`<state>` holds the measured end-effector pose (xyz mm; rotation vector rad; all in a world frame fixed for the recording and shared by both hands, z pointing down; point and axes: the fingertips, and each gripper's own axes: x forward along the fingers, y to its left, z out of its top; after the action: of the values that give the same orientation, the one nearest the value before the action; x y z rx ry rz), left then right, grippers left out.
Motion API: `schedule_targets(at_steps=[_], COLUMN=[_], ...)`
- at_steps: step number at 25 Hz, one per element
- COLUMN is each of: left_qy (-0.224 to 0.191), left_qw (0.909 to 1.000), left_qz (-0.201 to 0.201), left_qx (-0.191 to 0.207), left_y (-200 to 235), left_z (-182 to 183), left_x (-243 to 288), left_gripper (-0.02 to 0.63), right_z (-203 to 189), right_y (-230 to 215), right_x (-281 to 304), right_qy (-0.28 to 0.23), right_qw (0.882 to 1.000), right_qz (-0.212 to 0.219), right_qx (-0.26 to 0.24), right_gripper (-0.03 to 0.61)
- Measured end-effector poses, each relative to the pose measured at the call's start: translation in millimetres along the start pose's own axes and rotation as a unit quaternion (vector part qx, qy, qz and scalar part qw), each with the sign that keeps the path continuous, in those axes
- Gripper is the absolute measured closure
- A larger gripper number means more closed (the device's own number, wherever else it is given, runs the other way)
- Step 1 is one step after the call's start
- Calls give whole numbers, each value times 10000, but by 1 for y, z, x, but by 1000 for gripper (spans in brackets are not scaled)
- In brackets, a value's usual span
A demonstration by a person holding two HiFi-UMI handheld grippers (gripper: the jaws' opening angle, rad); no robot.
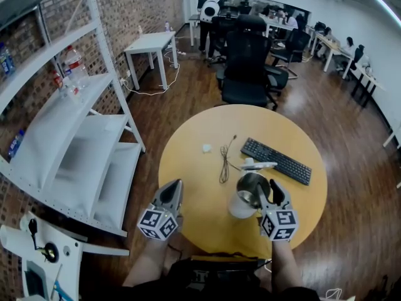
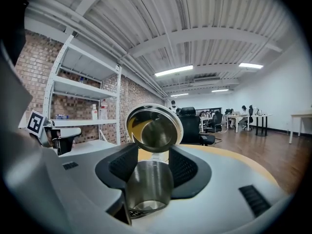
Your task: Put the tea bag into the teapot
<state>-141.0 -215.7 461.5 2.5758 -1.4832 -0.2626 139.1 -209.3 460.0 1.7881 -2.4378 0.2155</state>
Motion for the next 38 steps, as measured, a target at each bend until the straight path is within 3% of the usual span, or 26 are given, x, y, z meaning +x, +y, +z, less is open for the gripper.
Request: schedule_targets(at_steps=[10,17,26,38], left_qy=[25,-67,-113,2], left_qw=[9994,9985,9970,9959], left_qz=[-236,-448,-694,-876], left_qx=[250,300,308,226], left_y=[-5,-14,-23,-28], left_z=[11,23,31,16], left_x=[6,1,-18,-45], left_gripper=[619,618,618,619], right_z=[8,11,7,-30], right_y=[-27,-42,-47,-46], right_x=[-21,-63,-135,-191], right_qy=[-146,-486,-992,-854], right_qw=[9994,9978,9894,9795], right_qz=[-308,-453,-1035,-1755], right_qx=[-29,-66,217,499], right_gripper=[380,396,424,483])
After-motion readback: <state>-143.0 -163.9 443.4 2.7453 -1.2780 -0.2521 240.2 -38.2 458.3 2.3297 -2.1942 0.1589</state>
